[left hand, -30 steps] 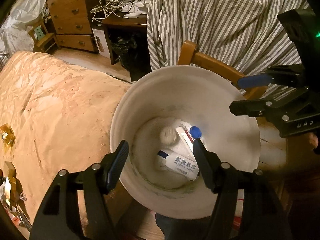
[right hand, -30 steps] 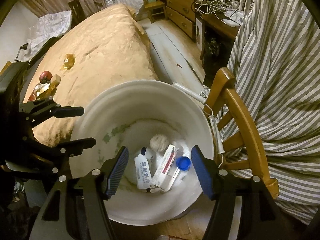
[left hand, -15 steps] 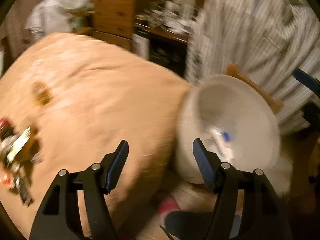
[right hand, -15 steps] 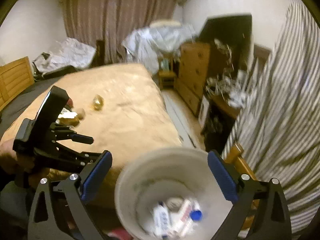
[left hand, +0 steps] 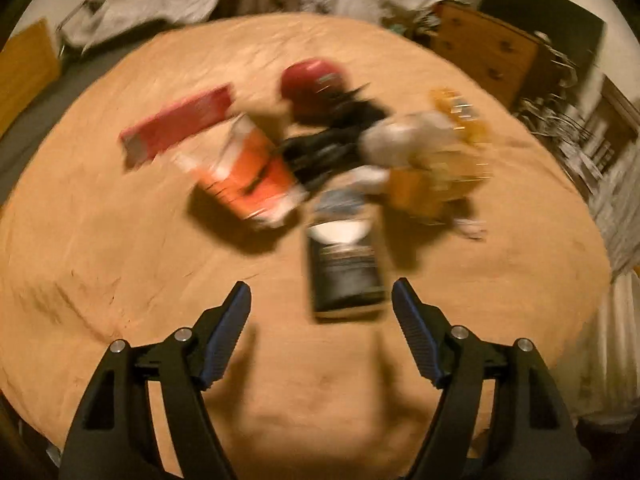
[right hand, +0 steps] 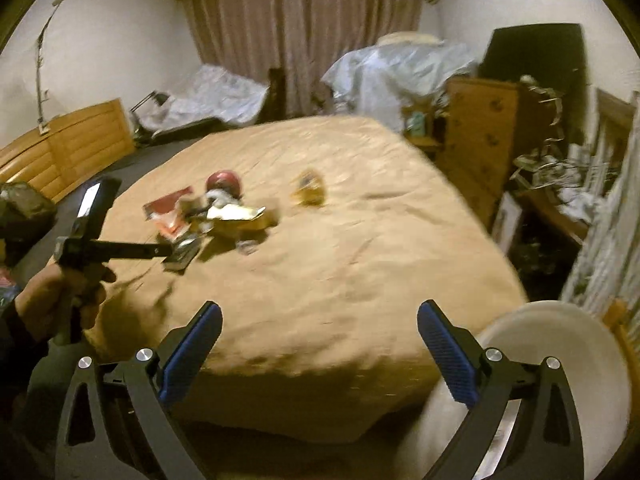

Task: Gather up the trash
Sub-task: 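Move both open tools back over the trash pile on the bed, then grasp the gold juice carton with the right tool while the left tool grasps the black tissue pack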

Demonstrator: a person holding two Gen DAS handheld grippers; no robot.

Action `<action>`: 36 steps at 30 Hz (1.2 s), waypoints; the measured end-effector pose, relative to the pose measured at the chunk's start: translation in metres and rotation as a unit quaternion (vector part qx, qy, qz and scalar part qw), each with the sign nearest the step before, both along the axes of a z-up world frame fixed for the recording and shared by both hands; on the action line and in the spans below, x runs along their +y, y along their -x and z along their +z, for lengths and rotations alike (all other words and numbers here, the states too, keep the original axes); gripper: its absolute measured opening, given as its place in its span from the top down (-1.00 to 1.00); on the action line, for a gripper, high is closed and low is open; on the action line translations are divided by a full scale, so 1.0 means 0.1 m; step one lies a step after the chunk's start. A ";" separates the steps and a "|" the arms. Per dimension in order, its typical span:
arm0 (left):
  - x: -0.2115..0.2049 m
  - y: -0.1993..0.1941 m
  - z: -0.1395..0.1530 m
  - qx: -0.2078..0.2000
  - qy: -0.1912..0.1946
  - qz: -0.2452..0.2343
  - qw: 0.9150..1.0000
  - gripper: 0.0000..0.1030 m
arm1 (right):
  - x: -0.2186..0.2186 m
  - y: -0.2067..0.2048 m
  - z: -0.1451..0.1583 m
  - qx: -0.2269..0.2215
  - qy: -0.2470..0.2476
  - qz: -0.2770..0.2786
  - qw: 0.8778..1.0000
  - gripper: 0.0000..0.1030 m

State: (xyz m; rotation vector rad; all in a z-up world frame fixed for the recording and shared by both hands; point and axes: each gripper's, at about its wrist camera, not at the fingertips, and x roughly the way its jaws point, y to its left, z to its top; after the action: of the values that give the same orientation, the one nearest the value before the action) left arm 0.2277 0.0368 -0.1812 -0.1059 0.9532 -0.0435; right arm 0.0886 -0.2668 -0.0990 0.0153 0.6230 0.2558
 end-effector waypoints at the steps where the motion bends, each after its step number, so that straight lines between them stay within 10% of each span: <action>1: 0.03 -0.05 -0.04 0.005 0.005 0.000 1.000 -0.38 | 0.09 -0.07 -0.05 0.007 -0.001 0.009 1.000 -0.90; 9: -0.16 -0.34 -0.23 0.003 -0.023 -0.021 1.000 -0.51 | 0.56 -0.51 -0.32 0.039 0.006 0.068 0.997 -0.90; 15: 0.05 -0.35 -0.29 0.002 -0.030 -0.022 0.999 0.16 | 0.91 -0.92 -0.37 0.034 0.078 0.155 0.984 -0.73; 19: 0.17 -0.21 -0.29 -0.009 -0.028 -0.035 0.999 0.16 | 1.26 -1.31 -0.40 0.014 0.151 0.222 0.963 -0.25; 30: 0.31 -0.29 -0.33 -0.003 -0.002 -0.078 0.997 0.15 | 2.26 -2.41 -0.68 -0.024 0.334 0.349 0.875 -0.31; 36: 0.30 -0.24 -0.34 -0.012 0.001 -0.078 0.997 0.15 | 2.38 -2.48 -0.80 0.022 0.312 0.338 0.888 0.13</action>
State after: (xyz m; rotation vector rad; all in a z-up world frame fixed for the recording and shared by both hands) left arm 0.2518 0.0670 -0.2148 -0.0319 0.9359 -0.1901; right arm 0.3368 -0.0284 -0.1793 -0.8361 0.7175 0.7199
